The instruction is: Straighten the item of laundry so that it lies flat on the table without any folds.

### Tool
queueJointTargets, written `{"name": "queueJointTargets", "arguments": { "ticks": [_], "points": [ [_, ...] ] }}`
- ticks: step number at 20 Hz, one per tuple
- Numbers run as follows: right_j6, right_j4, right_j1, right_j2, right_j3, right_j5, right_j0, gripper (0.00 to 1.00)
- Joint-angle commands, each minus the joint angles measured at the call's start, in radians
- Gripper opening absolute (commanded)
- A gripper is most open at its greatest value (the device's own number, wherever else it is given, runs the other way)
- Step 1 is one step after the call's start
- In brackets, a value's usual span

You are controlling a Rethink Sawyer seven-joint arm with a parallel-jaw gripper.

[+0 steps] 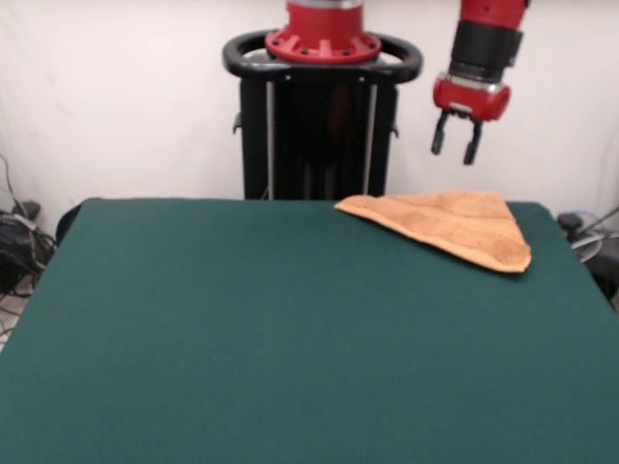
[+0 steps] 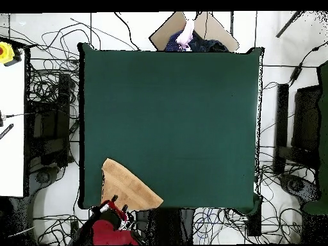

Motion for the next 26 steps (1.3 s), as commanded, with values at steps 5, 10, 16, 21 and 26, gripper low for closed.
{"name": "queueJointTargets", "arguments": {
  "ticks": [5, 10, 16, 21, 26],
  "points": [
    [-0.168, -0.186, 0.152, -0.002, -0.283, 0.069, -0.052, 1.00],
    [-0.235, -0.366, 0.143, 0.073, -0.365, 0.164, -0.130, 1.00],
    [-0.323, -0.626, 0.109, 0.225, -0.445, 0.292, -0.252, 1.00],
    [-0.386, -0.777, 0.065, 0.434, -0.424, 0.406, -0.403, 1.00],
    [-0.384, -0.851, 0.030, 0.520, -0.407, 0.433, -0.442, 1.00]
  ]
}}
